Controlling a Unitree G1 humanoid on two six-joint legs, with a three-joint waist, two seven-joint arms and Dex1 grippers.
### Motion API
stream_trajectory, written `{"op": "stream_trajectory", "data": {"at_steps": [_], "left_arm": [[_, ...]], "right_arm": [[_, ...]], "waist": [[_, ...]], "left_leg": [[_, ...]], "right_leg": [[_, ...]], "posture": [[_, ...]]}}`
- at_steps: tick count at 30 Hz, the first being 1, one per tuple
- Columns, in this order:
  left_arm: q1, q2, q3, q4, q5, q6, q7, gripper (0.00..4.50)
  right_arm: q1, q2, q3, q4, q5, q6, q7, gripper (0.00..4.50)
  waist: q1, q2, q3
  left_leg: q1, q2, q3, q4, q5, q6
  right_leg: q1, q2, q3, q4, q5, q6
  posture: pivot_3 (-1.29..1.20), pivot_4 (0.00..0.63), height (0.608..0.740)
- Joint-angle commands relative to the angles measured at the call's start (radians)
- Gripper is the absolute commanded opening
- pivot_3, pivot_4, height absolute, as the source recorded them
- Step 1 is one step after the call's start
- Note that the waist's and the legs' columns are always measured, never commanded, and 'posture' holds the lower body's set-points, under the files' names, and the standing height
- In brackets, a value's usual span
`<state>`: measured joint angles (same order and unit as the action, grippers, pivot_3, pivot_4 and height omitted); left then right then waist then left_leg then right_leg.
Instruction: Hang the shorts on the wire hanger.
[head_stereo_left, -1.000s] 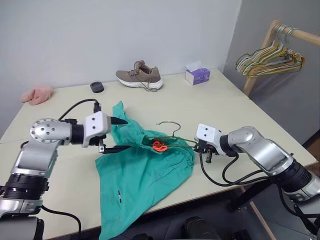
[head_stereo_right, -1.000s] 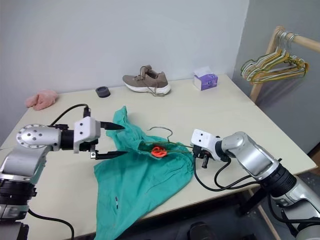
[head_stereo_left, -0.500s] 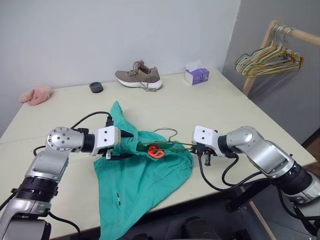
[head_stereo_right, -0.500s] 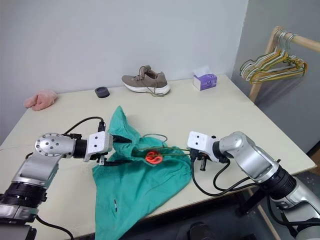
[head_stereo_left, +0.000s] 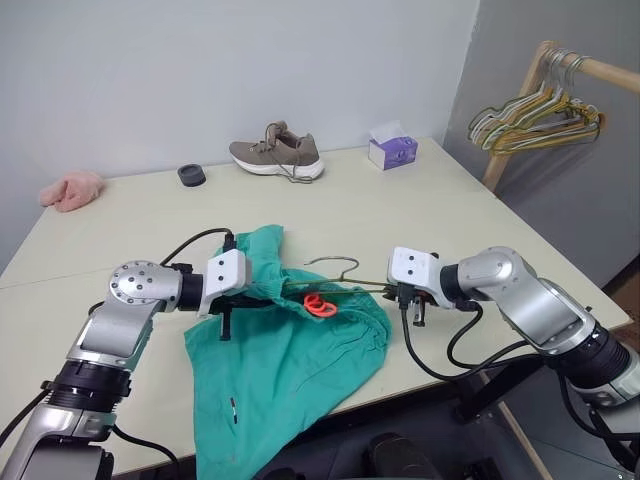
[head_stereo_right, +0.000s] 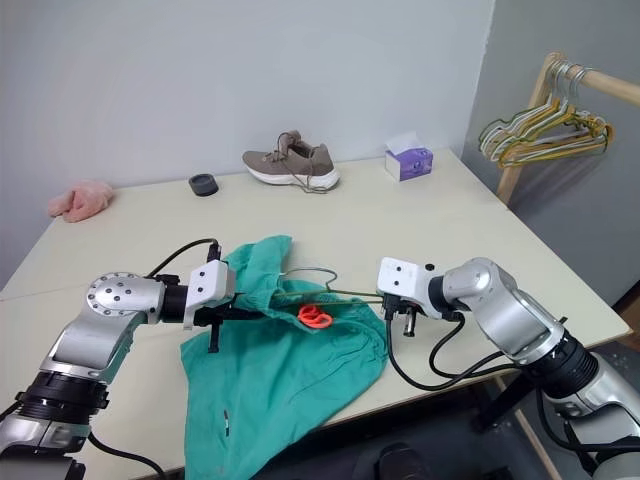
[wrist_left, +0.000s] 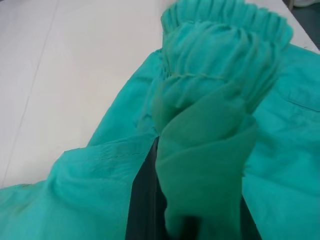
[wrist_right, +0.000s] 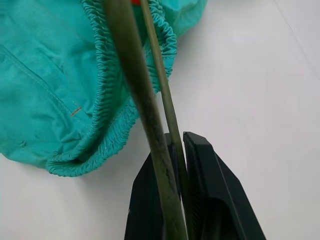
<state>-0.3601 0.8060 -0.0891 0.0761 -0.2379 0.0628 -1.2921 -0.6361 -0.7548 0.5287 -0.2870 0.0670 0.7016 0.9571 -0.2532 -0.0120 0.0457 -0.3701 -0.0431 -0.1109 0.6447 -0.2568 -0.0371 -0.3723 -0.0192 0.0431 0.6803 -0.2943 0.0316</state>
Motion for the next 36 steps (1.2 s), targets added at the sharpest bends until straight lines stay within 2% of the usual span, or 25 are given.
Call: {"op": "stream_trajectory", "data": {"at_steps": [1,3,10,14,18,22,26,34,36], "left_arm": [[-0.009,0.013,0.050,-0.043,-0.040,0.017,0.010,0.04],[-0.003,0.021,0.055,-0.040,-0.039,0.021,0.007,0.00],[0.003,0.043,0.089,0.021,-0.035,0.022,0.031,0.00],[0.009,0.040,0.110,0.028,-0.056,0.055,0.044,0.00],[0.019,0.027,0.141,0.010,-0.098,0.117,0.059,0.00],[0.012,0.014,0.166,-0.015,-0.145,0.193,0.075,0.00],[0.002,0.012,0.172,-0.032,-0.164,0.231,0.086,0.00],[-0.008,0.008,0.183,-0.047,-0.192,0.275,0.107,0.00],[-0.006,0.008,0.183,-0.054,-0.195,0.282,0.109,0.00]], "right_arm": [[-0.004,-0.003,0.003,-0.031,0.002,-0.096,0.075,0.00],[-0.007,-0.015,-0.004,-0.016,-0.010,-0.128,0.092,0.70],[-0.025,-0.159,-0.047,0.135,-0.096,-0.347,0.210,3.01],[-0.007,-0.208,-0.107,0.178,-0.089,-0.340,0.228,4.48],[0.078,-0.156,-0.211,0.100,0.023,-0.177,0.189,4.48],[0.157,0.010,-0.278,-0.029,0.121,0.050,0.062,4.48],[0.200,0.163,-0.292,-0.104,0.192,0.216,-0.043,4.48],[0.207,0.377,-0.255,0.018,0.200,0.292,-0.222,4.48],[0.206,0.419,-0.248,0.064,0.183,0.279,-0.265,4.10]], "waist": [[0.000,0.000,0.000],[-0.001,0.000,0.000],[0.001,0.000,0.000],[0.000,0.001,0.000],[-0.002,0.000,0.000],[-0.005,-0.001,0.000],[0.001,-0.001,0.000],[0.001,-0.001,-0.001],[0.001,-0.001,-0.001]], "left_leg": [[0.000,0.000,0.000,0.000,0.000,0.000],[0.000,0.000,0.000,0.000,0.000,0.000],[0.000,0.000,0.000,0.000,0.000,0.000],[0.001,0.000,0.000,0.000,0.000,0.000],[0.001,0.000,0.001,0.000,0.000,0.000],[0.001,0.001,0.000,0.000,0.000,0.000],[0.001,0.000,0.000,0.000,0.000,0.000],[0.002,0.000,0.000,0.000,0.000,0.000],[0.002,0.000,0.000,0.000,0.000,0.000]], "right_leg": [[0.000,0.000,0.000,0.000,0.000,0.000],[0.000,0.000,0.000,0.000,0.000,0.000],[0.001,0.000,0.000,0.000,0.000,0.000],[0.001,0.000,0.000,0.000,0.000,0.000],[0.001,0.000,0.000,0.000,0.000,0.000],[0.001,0.000,0.000,0.001,0.000,0.000],[0.001,0.000,0.001,0.001,0.000,0.000],[0.001,0.000,0.001,0.001,0.000,0.000],[0.001,0.000,0.001,0.002,0.000,0.000]], "posture": [[-0.28,0.000,0.740],[-0.28,0.000,0.740],[-0.28,0.000,0.740],[-0.28,0.000,0.740],[-0.29,0.000,0.740],[-0.28,0.000,0.740],[-0.28,0.000,0.740],[-0.27,0.000,0.740],[-0.27,0.000,0.740]]}}
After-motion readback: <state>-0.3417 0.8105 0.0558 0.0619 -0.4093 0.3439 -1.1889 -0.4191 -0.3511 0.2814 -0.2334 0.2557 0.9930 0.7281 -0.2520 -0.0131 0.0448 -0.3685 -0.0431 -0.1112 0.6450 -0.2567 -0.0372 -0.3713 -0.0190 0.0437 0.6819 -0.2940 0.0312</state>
